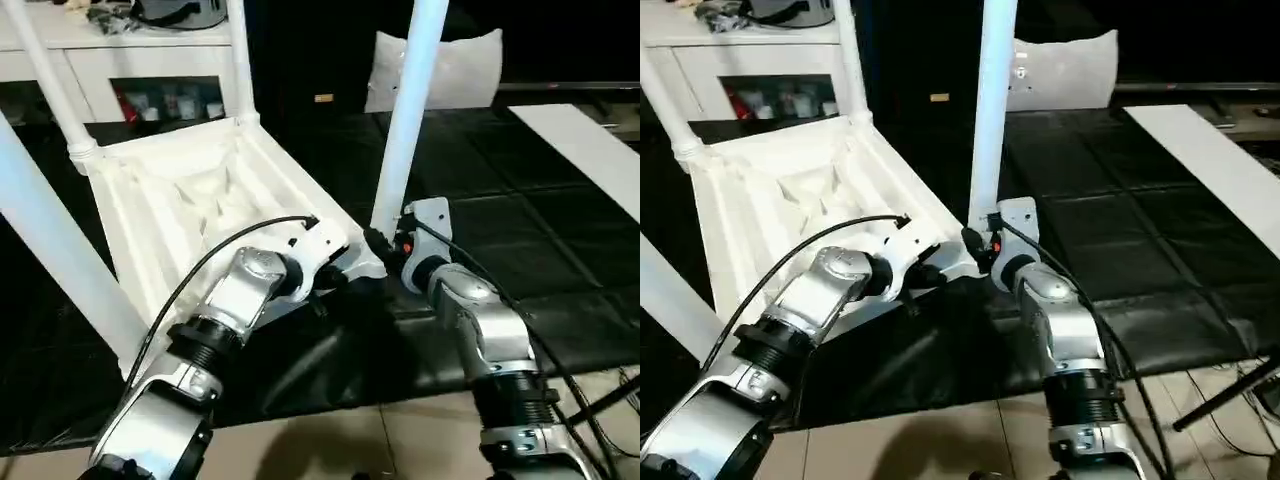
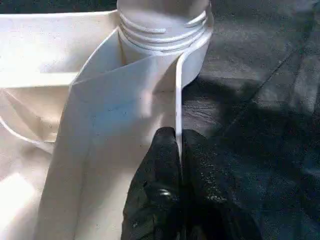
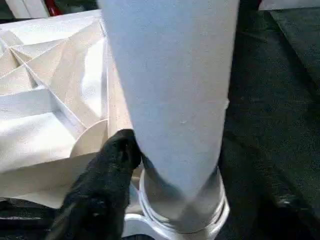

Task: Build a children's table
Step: Rotate leg to tighten

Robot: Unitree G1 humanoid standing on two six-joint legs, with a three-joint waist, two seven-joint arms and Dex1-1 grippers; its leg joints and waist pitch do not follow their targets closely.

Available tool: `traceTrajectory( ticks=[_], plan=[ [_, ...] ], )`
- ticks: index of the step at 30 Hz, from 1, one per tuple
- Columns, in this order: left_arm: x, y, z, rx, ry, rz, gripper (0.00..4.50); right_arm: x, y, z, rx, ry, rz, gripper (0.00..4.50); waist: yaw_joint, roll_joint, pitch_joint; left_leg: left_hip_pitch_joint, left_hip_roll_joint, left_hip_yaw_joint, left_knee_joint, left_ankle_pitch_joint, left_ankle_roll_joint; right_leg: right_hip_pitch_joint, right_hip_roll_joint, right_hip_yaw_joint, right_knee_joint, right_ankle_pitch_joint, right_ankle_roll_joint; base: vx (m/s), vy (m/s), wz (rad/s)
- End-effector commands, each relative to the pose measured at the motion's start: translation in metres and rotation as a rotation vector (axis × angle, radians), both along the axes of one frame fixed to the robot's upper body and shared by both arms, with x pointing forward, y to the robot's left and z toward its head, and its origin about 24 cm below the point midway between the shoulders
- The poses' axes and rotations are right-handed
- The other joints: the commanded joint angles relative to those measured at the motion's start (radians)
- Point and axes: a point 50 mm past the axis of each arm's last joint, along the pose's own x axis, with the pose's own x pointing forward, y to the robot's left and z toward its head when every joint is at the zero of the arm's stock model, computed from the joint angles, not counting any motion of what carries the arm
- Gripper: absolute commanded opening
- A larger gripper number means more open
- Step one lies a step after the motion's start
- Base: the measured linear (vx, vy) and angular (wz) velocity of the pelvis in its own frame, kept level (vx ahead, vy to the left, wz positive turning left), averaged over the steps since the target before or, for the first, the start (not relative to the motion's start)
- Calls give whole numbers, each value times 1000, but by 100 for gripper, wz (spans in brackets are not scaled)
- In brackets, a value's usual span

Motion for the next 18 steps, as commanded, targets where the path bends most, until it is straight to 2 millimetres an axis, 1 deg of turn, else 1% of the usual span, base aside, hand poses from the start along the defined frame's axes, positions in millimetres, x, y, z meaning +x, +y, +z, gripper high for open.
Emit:
traceTrajectory(
  ticks=[1,2,3,4,6,7,8,9,10,11,12,14,15,16,17,18],
  plan=[
    [4,-21,30,-61,-119,-78,0,-9,33,-5,49,33,158,296,12,0,-84,-9,18,2,-54,-36,108,78,-73,61,-50,-206,-154,0,0,0],
    [3,-18,28,-53,-113,-90,0,-9,29,-6,38,19,156,303,13,0,-82,-7,18,3,-55,-39,111,77,-73,62,-50,-202,-161,0,0,0],
    [3,-18,28,-53,-113,-90,0,-9,29,-6,38,19,156,308,13,0,-82,-6,18,4,-55,-45,111,77,-74,61,-51,-211,-160,0,0,0],
    [2,-16,27,-51,-110,-92,0,-9,27,-5,39,12,153,315,13,-1,-81,-7,17,5,-55,-58,107,79,-74,61,-54,-233,-154,0,0,0],
    [1,-9,23,-37,-102,-108,0,-10,15,-3,48,-25,157,341,14,0,-79,-4,17,6,-56,-78,102,78,-74,60,-59,-269,-143,0,0,0],
    [1,-8,23,-36,-102,-110,0,-10,14,-3,49,-28,158,347,16,1,-77,-3,18,7,-56,-91,101,76,-73,61,-62,-285,-134,0,0,0],
    [0,-7,23,-33,-101,-113,0,-10,12,-2,50,-36,160,353,16,-2,-77,-3,20,6,-58,-93,100,76,-73,61,-61,-286,-133,0,0,0],
    [-2,1,20,-13,-108,-169,0,-15,-1,1,31,-90,234,360,22,-1,-77,0,21,5,-59,-103,93,76,-74,61,-62,-297,-130,0,0,0],
    [-2,1,20,-13,-108,-169,0,-15,-1,1,31,-90,234,373,24,-1,-76,-1,20,6,-59,-108,95,76,-73,61,-64,-301,-127,0,0,0],
    [-3,4,18,-4,-113,-196,0,-18,-6,2,21,-105,268,373,26,-1,-77,-3,21,6,-58,-102,100,77,-74,64,-61,-286,-129,0,0,0],
    [-4,7,17,2,-107,-208,0,-20,-10,4,14,-119,298,391,28,0,-77,-2,21,7,-58,-103,101,75,-74,64,-62,-286,-130,0,0,0],
    [-7,18,14,30,-108,-294,0,-27,-28,7,-28,-140,405,396,39,2,-76,3,22,8,-59,-124,105,74,-74,63,-66,-310,-121,0,0,0],
    [-7,19,14,37,-109,-309,0,-28,-31,7,-39,-141,421,404,41,1,-76,2,23,8,-59,-126,104,75,-73,63,-65,-311,-118,0,0,0],
    [-11,23,13,45,-95,-368,0,-29,-38,8,-68,-136,459,416,44,2,-76,4,24,8,-59,-127,100,73,-74,64,-64,-314,-118,0,0,0],
    [-13,24,13,46,-89,-390,0,-30,-40,8,-78,-132,471,434,46,1,-75,6,24,8,-61,-130,97,72,-73,64,-64,-315,-119,0,0,0],
    [-14,25,12,47,-85,-403,0,-30,-42,8,-84,-130,477,434,49,2,-74,7,25,7,-62,-133,94,70,-74,64,-63,-318,-120,0,0,0]
  ],
)
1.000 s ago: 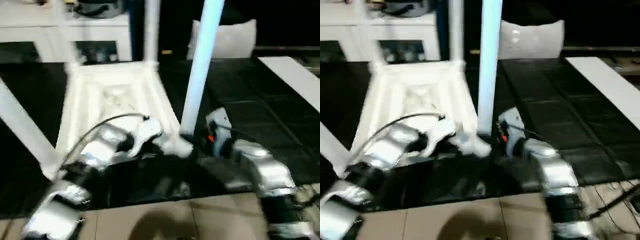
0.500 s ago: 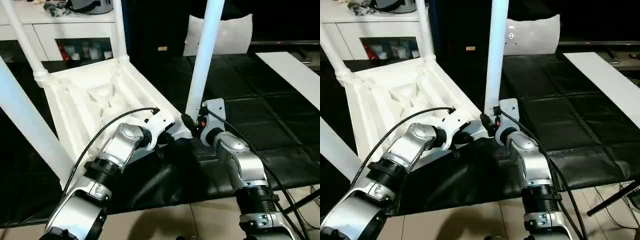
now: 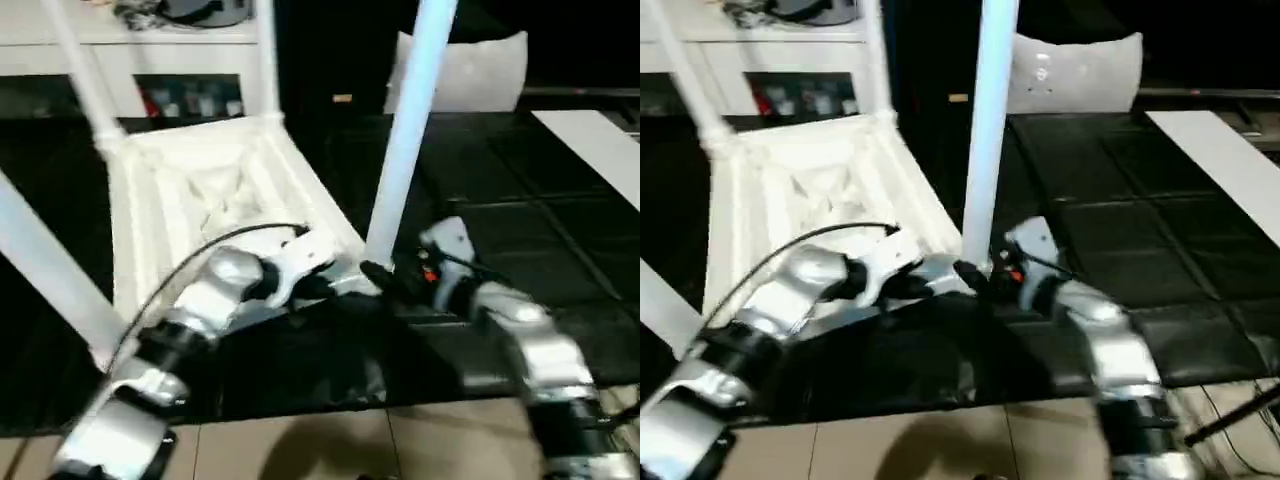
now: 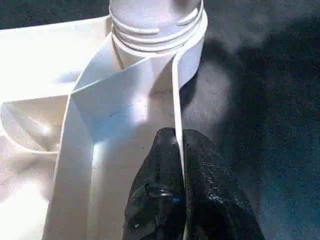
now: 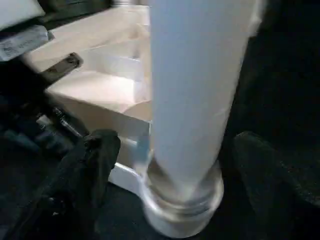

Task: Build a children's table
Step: Rotate leg to tighten

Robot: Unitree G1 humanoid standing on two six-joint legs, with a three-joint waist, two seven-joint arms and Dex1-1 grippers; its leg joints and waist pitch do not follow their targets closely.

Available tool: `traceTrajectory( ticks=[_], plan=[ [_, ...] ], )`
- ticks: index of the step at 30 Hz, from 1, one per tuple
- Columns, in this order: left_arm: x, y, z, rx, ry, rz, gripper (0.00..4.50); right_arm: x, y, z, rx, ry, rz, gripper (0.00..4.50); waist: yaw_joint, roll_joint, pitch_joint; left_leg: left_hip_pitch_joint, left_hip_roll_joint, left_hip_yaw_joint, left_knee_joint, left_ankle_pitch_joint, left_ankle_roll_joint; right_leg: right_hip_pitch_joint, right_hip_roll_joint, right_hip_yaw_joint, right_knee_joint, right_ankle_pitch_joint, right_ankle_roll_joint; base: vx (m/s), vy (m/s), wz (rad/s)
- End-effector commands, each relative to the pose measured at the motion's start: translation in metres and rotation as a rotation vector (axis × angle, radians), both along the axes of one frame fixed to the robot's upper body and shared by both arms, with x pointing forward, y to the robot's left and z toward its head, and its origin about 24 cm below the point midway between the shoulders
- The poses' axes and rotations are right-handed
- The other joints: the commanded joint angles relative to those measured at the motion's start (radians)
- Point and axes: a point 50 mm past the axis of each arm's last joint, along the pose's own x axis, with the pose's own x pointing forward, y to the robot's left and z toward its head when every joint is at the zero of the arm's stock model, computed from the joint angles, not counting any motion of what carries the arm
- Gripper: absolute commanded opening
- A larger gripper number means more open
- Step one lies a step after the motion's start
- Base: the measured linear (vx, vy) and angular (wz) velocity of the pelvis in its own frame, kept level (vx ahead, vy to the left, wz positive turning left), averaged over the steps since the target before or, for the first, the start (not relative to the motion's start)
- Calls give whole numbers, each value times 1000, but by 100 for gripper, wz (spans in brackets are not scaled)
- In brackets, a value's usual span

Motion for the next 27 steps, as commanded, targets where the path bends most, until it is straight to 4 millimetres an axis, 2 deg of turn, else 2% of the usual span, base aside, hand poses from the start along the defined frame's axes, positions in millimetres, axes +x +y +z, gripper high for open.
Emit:
traceTrajectory(
  ticks=[1,3,5,6,8,10,12,13,16,18,21,22,24,27],
  plan=[
    [-7,-13,13,-18,-49,-174,0,-2,-1,6,-8,-15,71,436,1,1,-74,3,25,6,-63,-139,89,68,-74,63,-67,-327,-123,0,0,0],
    [-10,-10,13,-11,-42,-225,0,-4,-4,7,-21,-11,115,445,7,2,-76,3,26,4,-64,-142,86,71,-75,63,-64,-326,-124,0,0,0],
    [-15,-1,10,32,-29,-300,0,-12,-7,9,-76,6,271,445,16,2,-77,6,31,5,-64,-140,88,68,-74,66,-58,-292,-139,0,0,0],
    [-15,-1,10,33,-29,-302,0,-12,-7,9,-76,8,276,445,18,2,-76,6,31,5,-64,-140,89,68,-74,66,-59,-289,-141,0,0,0],
    [-19,5,9,69,-24,-370,0,-15,-9,11,-63,49,382,445,22,-3,-77,4,30,6,-64,-139,90,70,-74,66,-56,-285,-145,0,0,0],
    [-20,9,7,91,-18,-398,0,-16,-9,12,-51,72,431,445,26,-3,-75,3,32,6,-64,-146,93,71,-76,65,-57,-307,-140,0,0,0],
    [-23,12,6,107,-7,-435,0,-15,-10,12,-45,89,479,427,30,-10,-75,3,32,7,-64,-142,90,70,-77,64,-58,-323,-134,0,0,0],
    [-24,12,6,108,-4,-443,0,-15,-11,11,-41,100,489,414,34,-6,-75,4,32,7,-64,-138,86,68,-77,65,-59,-333,-131,0,0,0],
    [-27,13,6,108,8,-472,0,-14,-10,11,-46,114,531,388,41,-9,-75,6,34,9,-64,-130,78,65,-77,66,-57,-336,-131,0,0,0],
    [-29,14,5,111,14,-493,0,-14,-9,9,-57,128,561,380,42,-11,-76,4,33,9,-64,-124,76,67,-78,66,-56,-334,-129,0,0,0],
    [-30,15,5,114,18,-502,0,-14,-9,8,-60,138,580,344,42,-12,-76,1,31,9,-63,-118,77,68,-77,66,-55,-335,-124,0,0,0],
    [-30,15,5,115,19,-506,0,-14,-10,7,-60,143,587,335,42,-17,-77,1,31,10,-62,-118,78,68,-78,65,-55,-338,-122,0,0,0],
    [-30,15,4,116,19,-508,0,-14,-11,6,-59,151,596,311,42,-16,-76,2,30,10,-62,-117,78,67,-77,64,-57,-354,-115,0,0,0],
    [-30,16,4,117,20,-508,0,-14,-12,6,-55,167,612,299,43,-17,-76,1,30,11,-61,-116,79,67,-77,64,-58,-361,-111,0,0,0]
  ],
)
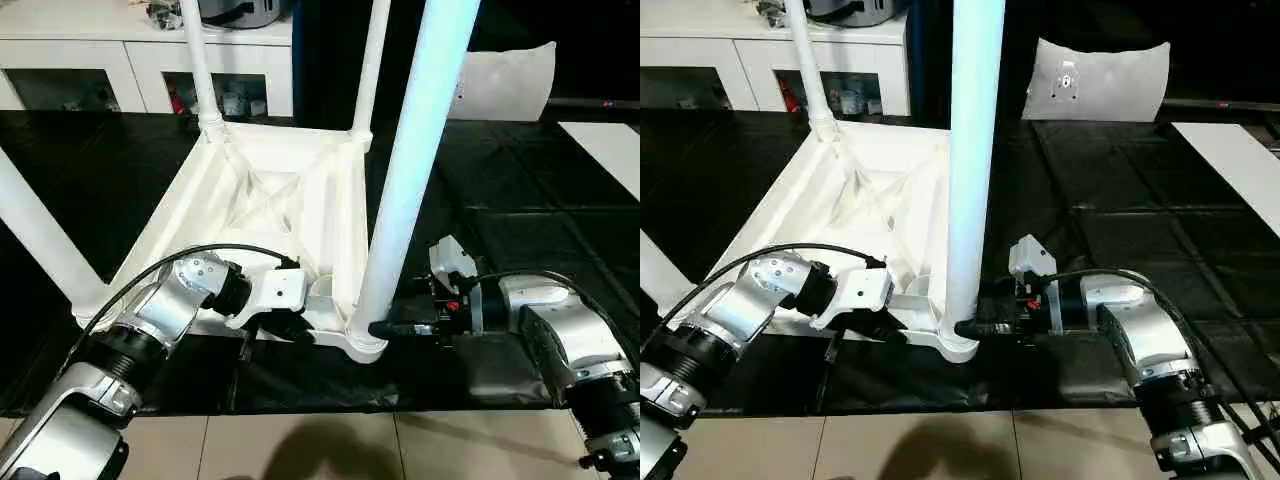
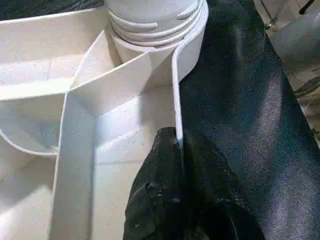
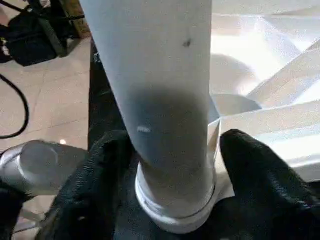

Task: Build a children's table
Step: Rotate leg to tighten

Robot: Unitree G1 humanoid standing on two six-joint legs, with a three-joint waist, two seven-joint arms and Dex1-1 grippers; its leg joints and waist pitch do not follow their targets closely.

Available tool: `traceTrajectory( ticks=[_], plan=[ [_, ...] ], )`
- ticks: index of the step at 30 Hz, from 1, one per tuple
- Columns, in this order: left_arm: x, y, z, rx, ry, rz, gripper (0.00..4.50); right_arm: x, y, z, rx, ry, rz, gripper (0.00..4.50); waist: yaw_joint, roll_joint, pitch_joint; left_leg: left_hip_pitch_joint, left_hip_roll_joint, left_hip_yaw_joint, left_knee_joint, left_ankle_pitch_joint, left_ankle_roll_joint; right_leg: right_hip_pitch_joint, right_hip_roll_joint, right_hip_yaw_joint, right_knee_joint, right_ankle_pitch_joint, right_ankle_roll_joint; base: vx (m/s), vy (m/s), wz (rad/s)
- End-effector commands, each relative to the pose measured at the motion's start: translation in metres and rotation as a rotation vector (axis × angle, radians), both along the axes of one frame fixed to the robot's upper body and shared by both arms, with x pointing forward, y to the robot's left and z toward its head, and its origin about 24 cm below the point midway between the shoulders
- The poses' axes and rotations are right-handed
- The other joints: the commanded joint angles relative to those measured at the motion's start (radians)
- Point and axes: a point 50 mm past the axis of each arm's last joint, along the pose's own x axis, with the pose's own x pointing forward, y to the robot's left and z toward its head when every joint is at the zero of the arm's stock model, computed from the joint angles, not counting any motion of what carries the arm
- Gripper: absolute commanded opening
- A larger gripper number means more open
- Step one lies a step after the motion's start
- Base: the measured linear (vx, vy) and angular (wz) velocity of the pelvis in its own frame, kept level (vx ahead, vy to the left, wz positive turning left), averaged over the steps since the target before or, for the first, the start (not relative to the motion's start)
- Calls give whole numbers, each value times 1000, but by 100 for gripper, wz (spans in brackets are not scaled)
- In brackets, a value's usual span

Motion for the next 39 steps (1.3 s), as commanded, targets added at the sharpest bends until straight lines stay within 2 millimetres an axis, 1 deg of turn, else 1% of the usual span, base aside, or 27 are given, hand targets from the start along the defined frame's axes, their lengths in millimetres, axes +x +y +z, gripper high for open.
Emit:
traceTrajectory(
  ticks=[1,3,4,5,7,11,17,20,21,22,23,24,25,26,27,28,29,30,31,32,33,34,35,36,37,38,39],
  plan=[
    [-6,-7,0,25,-3,-92,0,2,0,4,-5,-5,27,289,-5,-13,-76,0,30,8,-65,-112,80,66,-75,62,-59,-357,-110,0,0,0],
    [-6,-7,0,25,-3,-92,0,2,0,4,-4,-4,28,264,-5,-13,-76,1,30,8,-65,-110,79,65,-75,62,-60,-361,-108,0,0,0],
    [-6,-7,0,25,-3,-94,0,2,0,3,-4,-2,30,264,-6,-15,-75,0,30,8,-65,-110,79,65,-75,62,-60,-362,-108,0,0,0],
    [-6,-7,0,25,-3,-95,0,1,1,2,-2,1,34,254,-5,-13,-76,1,29,8,-65,-110,78,65,-75,62,-60,-366,-107,0,0,0],
    [-6,-7,0,25,-3,-95,0,1,2,2,-1,2,35,231,-5,-13,-76,1,30,8,-65,-109,78,64,-74,62,-60,-361,-108,0,0,0],
    [-6,-6,1,26,-3,-97,0,1,3,0,7,6,40,201,-6,-12,-76,1,30,8,-65,-110,77,65,-75,62,-58,-353,-114,0,0,0],
    [-5,-7,1,11,8,-82,0,-3,8,-1,44,31,45,190,-5,-11,-75,1,31,8,-65,-112,77,65,-75,62,-61,-360,-110,0,0,0],
    [-3,-11,3,-17,20,-21,0,-7,13,-1,92,49,25,190,-3,-11,-76,1,32,7,-66,-108,75,66,-76,63,-58,-347,-116,0,0,0],
    [1,-13,5,-39,25,41,0,-8,17,-2,106,57,-1,190,-3,-8,-75,4,32,8,-66,-112,72,63,-75,63,-61,-354,-115,0,0,0],
    [3,-15,6,-54,28,73,0,-8,19,-3,108,66,-28,190,-2,-4,-75,4,31,7,-66,-115,69,64,-76,62,-61,-359,-115,0,0,0],
    [4,-16,6,-64,29,93,0,-8,20,-4,108,72,-46,190,-6,-8,-72,2,29,7,-67,-127,63,65,-74,60,-66,-384,-106,0,0,0],
    [6,-19,7,-74,25,125,0,-7,24,-7,97,70,-94,190,-8,-4,-67,6,24,8,-67,-159,56,62,-75,54,-79,-454,-84,0,0,0],
    [7,-20,8,-79,24,141,0,-7,25,-8,92,68,-118,190,-11,-6,-66,7,24,9,-66,-166,47,62,-74,54,-83,-480,-72,0,0,0],
    [12,-27,10,-101,11,217,0,-3,34,-13,73,47,-227,190,-15,-4,-63,11,20,8,-65,-181,32,58,-73,50,-92,-525,-52,0,0,0],
    [14,-31,11,-116,6,255,0,-1,40,-15,71,47,-298,190,-17,-1,-64,13,17,7,-64,-192,27,57,-74,44,-96,-549,-43,0,0,0],
    [16,-34,12,-124,4,277,0,1,43,-16,72,49,-341,190,-29,-5,-63,7,12,5,-63,-205,14,61,-71,35,-102,-578,-19,0,0,0],
    [19,-39,12,-142,-3,316,0,5,47,-18,63,41,-413,190,-42,0,-63,9,9,1,-60,-230,11,61,-71,25,-111,-604,3,0,0,0],
    [21,-44,13,-156,-2,355,0,10,50,-20,48,39,-497,190,-58,0,-61,5,10,-2,-58,-245,12,62,-68,18,-117,-605,14,0,0,0],
    [25,-51,13,-178,-9,413,0,16,53,-21,32,32,-602,190,-64,3,-63,6,10,-4,-57,-252,9,62,-67,15,-118,-601,15,0,0,0],
    [25,-52,13,-182,-10,425,0,18,54,-22,31,32,-622,190,-82,2,-63,3,7,-8,-53,-283,9,64,-66,1,-126,-619,30,0,0,0],
    [28,-57,13,-197,-10,468,0,22,56,-22,28,34,-699,190,-85,7,-65,7,10,-12,-52,-295,8,65,-69,0,-127,-615,31,0,0,0],
    [32,-70,14,-228,-16,541,0,30,64,-22,36,46,-812,190,-102,11,-67,8,13,-14,-53,-307,19,66,-71,-2,-128,-577,19,0,0,0],
    [33,-72,15,-235,-20,562,0,31,67,-22,34,48,-832,190,-115,16,-67,-2,22,-24,-60,-326,25,77,-73,-10,-124,-542,12,0,0,0],
    [34,-74,15,-239,-29,578,0,32,70,-22,28,43,-848,190,-120,15,-66,-5,23,-25,-61,-340,28,80,-71,-13,-124,-537,17,0,0,0],
    [38,-78,17,-248,-66,621,0,35,76,-21,14,24,-886,190,-126,10,-64,3,17,-21,-57,-356,32,73,-71,-15,-131,-549,27,0,0,0],
    [40,-80,18,-251,-83,636,0,36,78,-20,11,15,-903,190,-132,9,-66,12,5,-15,-49,-349,32,65,-75,-19,-139,-573,26,0,0,0],
    [42,-81,19,-256,-105,653,0,37,80,-19,13,-4,-927,190,-137,9,-67,8,5,-17,-51,-334,37,67,-78,-16,-135,-564,17,0,0,0]
  ],
)
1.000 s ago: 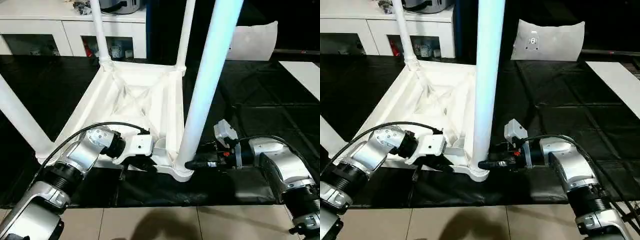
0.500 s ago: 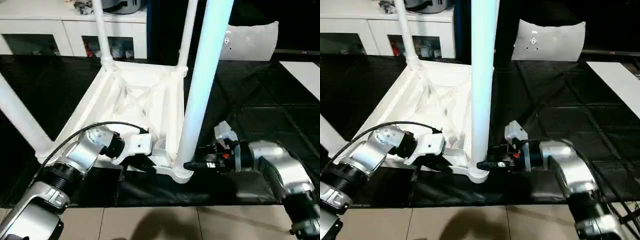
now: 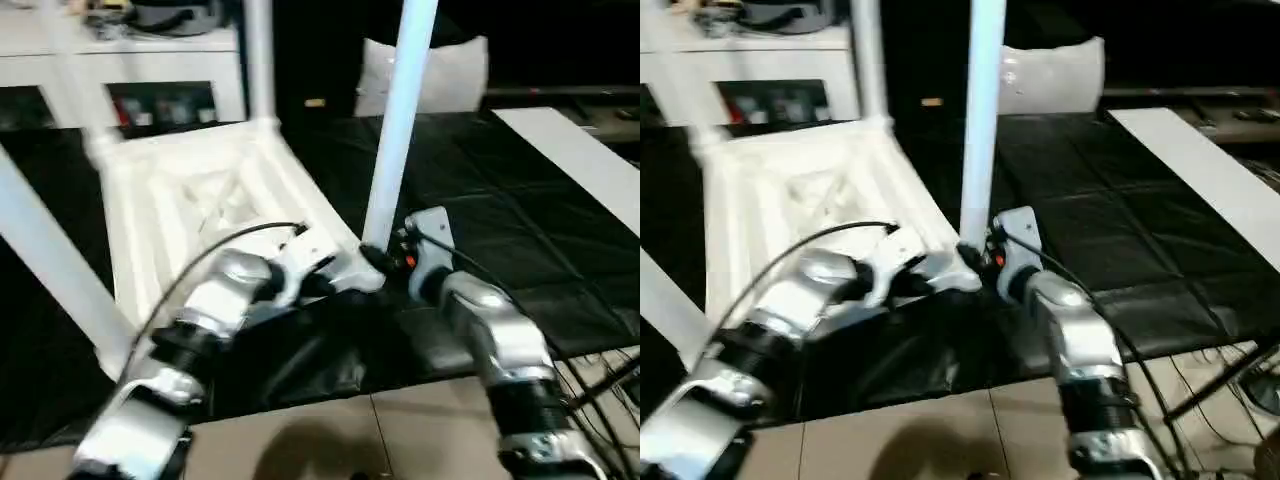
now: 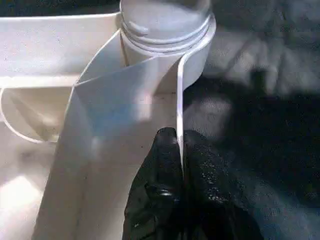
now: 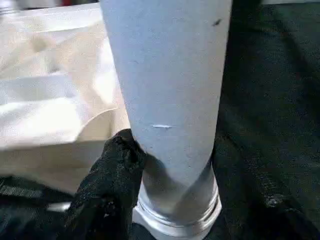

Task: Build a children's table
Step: Rotate leg to tighten

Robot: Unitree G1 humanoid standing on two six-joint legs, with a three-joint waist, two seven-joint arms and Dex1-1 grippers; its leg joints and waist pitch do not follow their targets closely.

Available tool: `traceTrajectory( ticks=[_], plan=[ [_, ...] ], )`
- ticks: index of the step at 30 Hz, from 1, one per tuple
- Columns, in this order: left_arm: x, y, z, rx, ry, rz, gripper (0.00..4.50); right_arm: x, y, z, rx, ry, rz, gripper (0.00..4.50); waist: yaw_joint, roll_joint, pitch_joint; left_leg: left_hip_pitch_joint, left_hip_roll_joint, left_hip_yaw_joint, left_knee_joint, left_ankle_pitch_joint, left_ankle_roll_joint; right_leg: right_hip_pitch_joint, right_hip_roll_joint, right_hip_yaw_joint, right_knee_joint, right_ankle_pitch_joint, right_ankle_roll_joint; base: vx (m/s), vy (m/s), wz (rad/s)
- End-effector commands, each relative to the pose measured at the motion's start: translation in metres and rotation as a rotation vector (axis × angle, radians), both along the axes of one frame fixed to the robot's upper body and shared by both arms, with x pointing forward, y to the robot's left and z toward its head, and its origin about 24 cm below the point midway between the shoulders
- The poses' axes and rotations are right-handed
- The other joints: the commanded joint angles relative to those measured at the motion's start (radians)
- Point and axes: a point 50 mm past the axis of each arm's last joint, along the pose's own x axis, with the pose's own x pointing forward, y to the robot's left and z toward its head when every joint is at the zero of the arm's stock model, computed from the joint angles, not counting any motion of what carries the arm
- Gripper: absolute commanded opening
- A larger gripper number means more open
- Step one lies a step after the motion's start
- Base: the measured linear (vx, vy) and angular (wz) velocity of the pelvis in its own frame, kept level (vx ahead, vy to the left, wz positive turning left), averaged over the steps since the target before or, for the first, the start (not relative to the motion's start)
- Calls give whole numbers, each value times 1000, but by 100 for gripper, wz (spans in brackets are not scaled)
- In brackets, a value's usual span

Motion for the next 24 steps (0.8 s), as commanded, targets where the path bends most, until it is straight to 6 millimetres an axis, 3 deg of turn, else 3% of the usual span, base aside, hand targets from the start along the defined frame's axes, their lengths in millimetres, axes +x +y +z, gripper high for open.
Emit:
traceTrajectory(
  ticks=[1,2,3,5,9,10,11,13,14,18,19,21,22,24],
  plan=[
    [11,-25,32,-71,-158,-15,0,-3,29,-4,8,19,55,224,-2,4,-68,8,5,-5,-60,-332,40,52,-63,21,-104,-568,10,0,0,0],
    [11,-25,32,-70,-158,-10,0,-3,30,-3,19,5,47,244,-6,6,-72,-1,14,-9,-68,-305,49,59,-66,33,-92,-507,-14,0,0,0],
    [12,-25,32,-70,-156,-8,0,-3,30,-1,28,-4,42,258,-5,5,-73,-3,16,-9,-70,-291,53,59,-68,38,-88,-482,-26,0,0,0],
    [11,-22,31,-57,-148,-15,0,-4,30,-1,43,-8,54,268,1,0,-77,-10,19,-6,-73,-227,67,62,-69,57,-65,-379,-83,0,0,0],
    [9,-14,28,-37,-147,-54,0,-7,20,2,83,-30,56,307,13,-2,-79,-16,17,2,-69,-145,96,62,-71,71,-51,-325,-121,0,0,0],
    [9,-14,28,-39,-155,-65,0,-7,17,2,88,-38,50,315,17,-12,-82,-20,16,4,-67,-119,107,66,-70,74,-44,-303,-125,0,0,0],
    [6,-10,26,-27,-158,-114,0,-9,8,4,92,-67,73,326,28,-7,-87,-24,16,3,-65,-74,116,69,-72,78,-32,-260,-131,0,0,0],
    [5,-7,24,-13,-161,-141,0,-10,3,5,90,-77,82,347,38,-10,-85,-21,18,8,-64,-52,132,63,-68,80,-28,-226,-142,0,0,0],
    [5,-7,24,-13,-161,-141,0,-10,3,5,90,-77,82,353,43,-9,-82,-20,17,11,-63,-60,133,60,-68,82,-29,-239,-142,0,0,0],
    [-6,10,17,36,-136,-288,0,-16,-27,14,57,-142,223,383,61,-7,-78,-12,23,13,-68,-107,119,59,-68,80,-39,-329,-108,0,0,0],
    [-6,12,17,39,-135,-302,0,-17,-29,15,55,-143,241,393,61,-12,-76,-10,24,15,-69,-113,116,55,-67,82,-41,-339,-104,0,0,0],
    [-11,17,18,47,-128,-381,0,-24,-35,18,42,-149,377,393,71,-11,-73,-3,24,15,-71,-143,104,51,-68,80,-46,-380,-97,0,0,0],
    [-15,23,18,59,-117,-451,0,-30,-39,19,14,-146,490,393,78,-15,-73,-6,25,16,-71,-149,104,54,-68,83,-44,-388,-88,0,0,0],
    [-20,28,17,82,-103,-528,0,-35,-44,18,-26,-131,598,393,87,-13,-74,-3,29,15,-73,-147,104,51,-69,87,-40,-380,-88,0,0,0]
  ],
)
